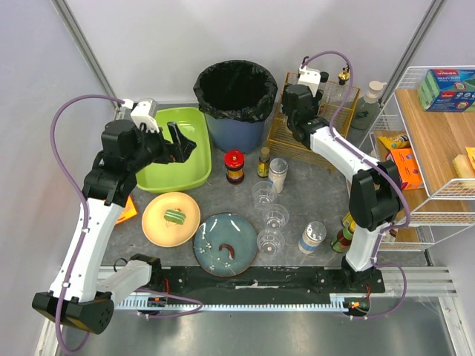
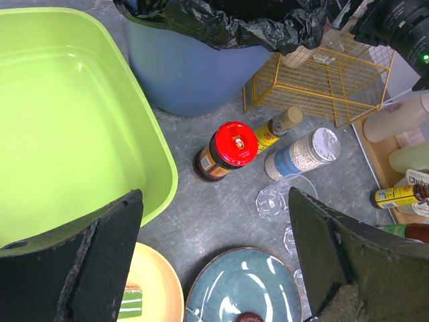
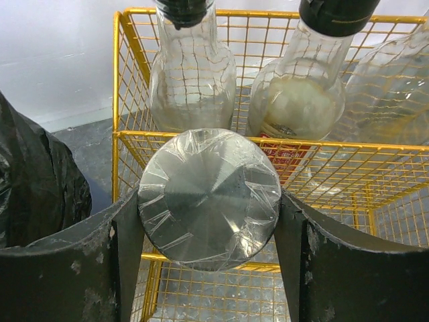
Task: Clear the kitchen counter
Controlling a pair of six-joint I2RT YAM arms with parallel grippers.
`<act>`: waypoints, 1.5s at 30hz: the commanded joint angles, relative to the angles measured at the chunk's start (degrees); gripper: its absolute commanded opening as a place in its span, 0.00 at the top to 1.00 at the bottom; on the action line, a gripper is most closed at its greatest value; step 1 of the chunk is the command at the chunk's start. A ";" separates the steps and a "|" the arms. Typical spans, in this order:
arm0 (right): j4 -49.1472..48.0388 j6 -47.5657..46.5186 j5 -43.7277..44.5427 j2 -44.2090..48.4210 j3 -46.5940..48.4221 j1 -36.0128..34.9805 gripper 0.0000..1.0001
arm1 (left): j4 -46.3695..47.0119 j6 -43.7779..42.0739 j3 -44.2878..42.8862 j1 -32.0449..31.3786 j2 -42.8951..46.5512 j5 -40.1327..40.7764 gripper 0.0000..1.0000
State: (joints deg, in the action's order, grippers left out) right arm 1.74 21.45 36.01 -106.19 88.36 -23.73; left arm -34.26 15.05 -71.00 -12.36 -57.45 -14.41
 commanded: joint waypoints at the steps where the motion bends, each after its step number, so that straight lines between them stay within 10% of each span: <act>1: -5.78 1.57 1.35 -0.94 0.06 0.26 1.00 | 0.25 -1.69 -1.59 -0.03 0.24 0.61 0.06; 10: -7.53 2.54 0.47 -4.29 -0.46 0.26 0.93 | -0.28 -1.95 -1.77 -0.03 0.50 1.06 0.06; 16: -8.06 2.89 -2.26 -1.57 -2.92 0.08 0.32 | -0.54 -2.13 -1.77 -0.03 0.67 1.58 0.06; 19: -8.51 2.72 -3.57 0.89 -4.33 0.08 0.19 | -0.54 -2.13 -1.95 -0.03 0.41 1.23 0.06; 33: 3.08 1.58 -8.31 11.35 -4.68 0.08 0.02 | -0.63 -1.43 -1.33 -0.03 1.37 -0.08 0.05; 45: 23.84 -5.02 -34.33 21.72 -7.65 -0.53 0.02 | 0.24 0.16 -1.33 -0.03 0.94 -3.60 0.05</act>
State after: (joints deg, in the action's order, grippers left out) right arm 18.00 18.79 11.60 -89.10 83.74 -23.62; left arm -35.09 15.07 -71.00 -12.36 -56.77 -15.18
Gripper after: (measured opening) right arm 0.980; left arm 0.954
